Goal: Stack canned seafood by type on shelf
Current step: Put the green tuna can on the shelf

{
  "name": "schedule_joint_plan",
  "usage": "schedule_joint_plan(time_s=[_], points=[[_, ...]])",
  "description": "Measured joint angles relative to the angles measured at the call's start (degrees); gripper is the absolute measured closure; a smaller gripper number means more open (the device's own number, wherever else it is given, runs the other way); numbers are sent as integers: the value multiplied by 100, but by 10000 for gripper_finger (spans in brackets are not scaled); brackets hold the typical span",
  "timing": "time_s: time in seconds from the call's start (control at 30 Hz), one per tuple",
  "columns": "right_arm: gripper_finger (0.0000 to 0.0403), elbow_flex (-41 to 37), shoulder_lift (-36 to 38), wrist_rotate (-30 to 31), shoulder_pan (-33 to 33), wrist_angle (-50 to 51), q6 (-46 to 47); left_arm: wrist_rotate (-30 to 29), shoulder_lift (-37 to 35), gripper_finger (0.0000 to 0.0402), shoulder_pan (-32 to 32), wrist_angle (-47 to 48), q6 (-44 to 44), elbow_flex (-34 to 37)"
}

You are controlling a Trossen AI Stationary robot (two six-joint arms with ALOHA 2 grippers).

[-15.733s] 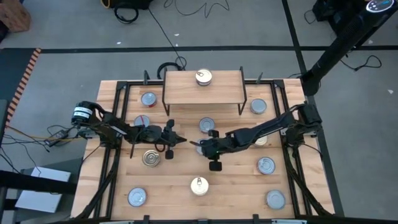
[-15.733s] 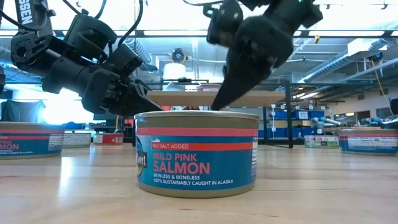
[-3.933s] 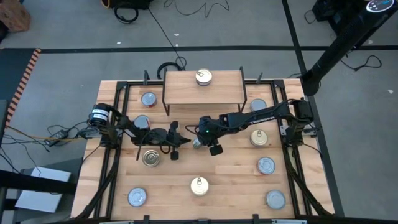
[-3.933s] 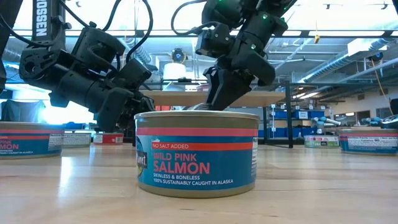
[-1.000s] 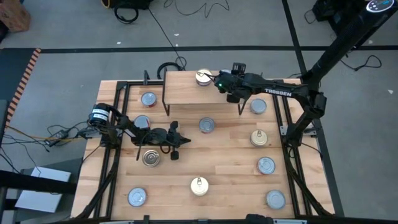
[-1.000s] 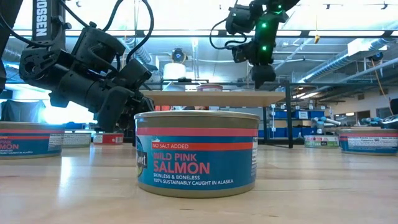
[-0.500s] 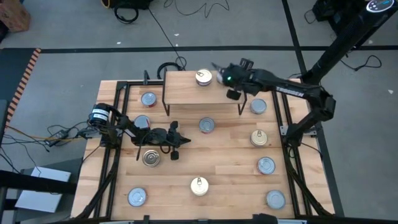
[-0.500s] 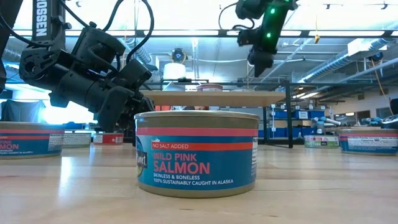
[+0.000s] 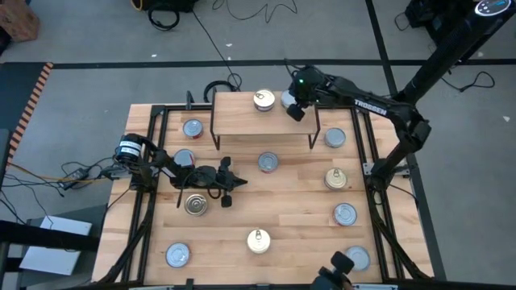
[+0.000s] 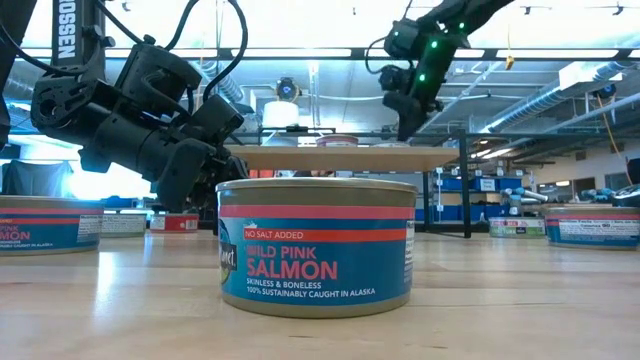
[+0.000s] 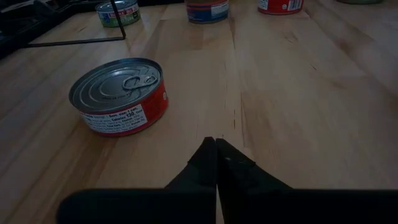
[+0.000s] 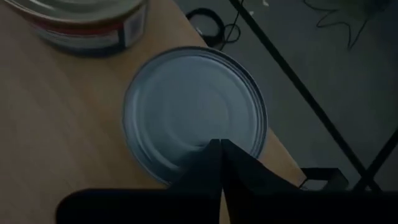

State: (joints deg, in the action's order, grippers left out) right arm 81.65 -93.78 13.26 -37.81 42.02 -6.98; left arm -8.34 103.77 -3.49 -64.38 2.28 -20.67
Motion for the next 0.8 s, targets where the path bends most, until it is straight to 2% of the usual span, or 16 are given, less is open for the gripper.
schedule_joint_plan(time_s=[0.23,0.53,0.8], points=[[393,0,-30,280,-34,19,126,0,0,400,0,0,0,0],[398,0,-30,350,-63,178,126,0,0,400,0,2,0,0],[396,0,23,833,-65,232,96,0,0,400,-2,2,15,0]])
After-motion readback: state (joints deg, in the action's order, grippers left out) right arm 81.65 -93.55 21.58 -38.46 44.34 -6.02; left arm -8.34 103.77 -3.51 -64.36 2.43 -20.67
